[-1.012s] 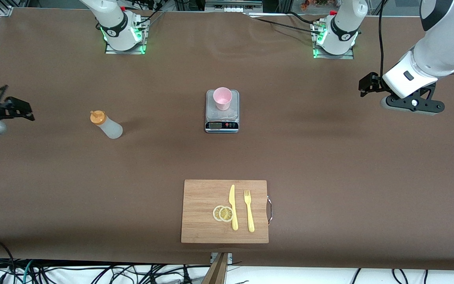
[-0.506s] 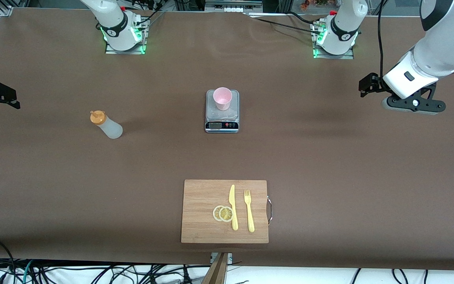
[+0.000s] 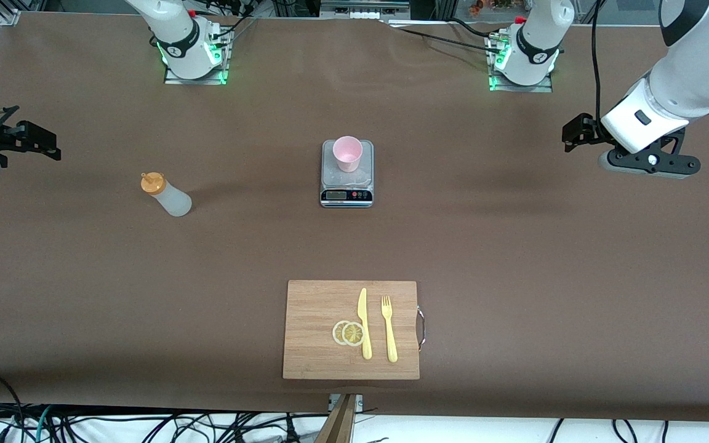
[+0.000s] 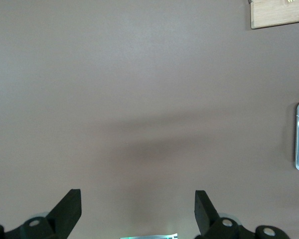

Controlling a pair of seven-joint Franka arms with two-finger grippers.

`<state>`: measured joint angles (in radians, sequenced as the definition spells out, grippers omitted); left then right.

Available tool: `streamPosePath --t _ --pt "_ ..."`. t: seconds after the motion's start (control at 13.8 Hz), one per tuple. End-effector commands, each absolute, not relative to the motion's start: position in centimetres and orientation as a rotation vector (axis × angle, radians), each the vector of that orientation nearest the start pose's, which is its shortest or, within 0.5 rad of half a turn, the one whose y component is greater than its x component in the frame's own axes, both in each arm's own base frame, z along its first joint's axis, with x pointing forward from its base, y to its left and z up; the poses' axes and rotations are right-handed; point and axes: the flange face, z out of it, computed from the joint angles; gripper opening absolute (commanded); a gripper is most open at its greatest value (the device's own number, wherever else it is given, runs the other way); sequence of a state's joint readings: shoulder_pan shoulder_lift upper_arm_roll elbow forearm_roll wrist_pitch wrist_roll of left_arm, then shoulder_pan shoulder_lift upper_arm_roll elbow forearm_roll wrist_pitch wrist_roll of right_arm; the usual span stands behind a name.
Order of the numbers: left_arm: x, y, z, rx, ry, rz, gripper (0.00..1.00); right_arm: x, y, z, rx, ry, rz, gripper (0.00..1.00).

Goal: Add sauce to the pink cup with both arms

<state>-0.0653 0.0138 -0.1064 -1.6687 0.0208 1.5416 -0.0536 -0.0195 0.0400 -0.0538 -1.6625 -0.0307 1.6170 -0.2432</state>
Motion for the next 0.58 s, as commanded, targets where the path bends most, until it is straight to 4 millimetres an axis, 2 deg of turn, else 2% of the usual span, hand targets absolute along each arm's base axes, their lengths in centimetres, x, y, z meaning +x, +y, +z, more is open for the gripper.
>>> streamPosePath --t 0.0,0.14,0.51 --pt "55.06 -9.10 57.67 -3.119 0.199 0.203 1.00 56.22 -4.22 55.09 -3.105 -0.243 0.193 1.00" --pt "55.00 -9.40 57.61 -3.154 0.195 0.214 1.00 56.78 -4.48 55.21 -3.088 -0.232 0.202 1.00" --pt "55.01 -8.54 57.95 -3.187 0.167 0.202 1.00 57.20 -4.53 55.66 -3.093 -0.240 0.187 1.00"
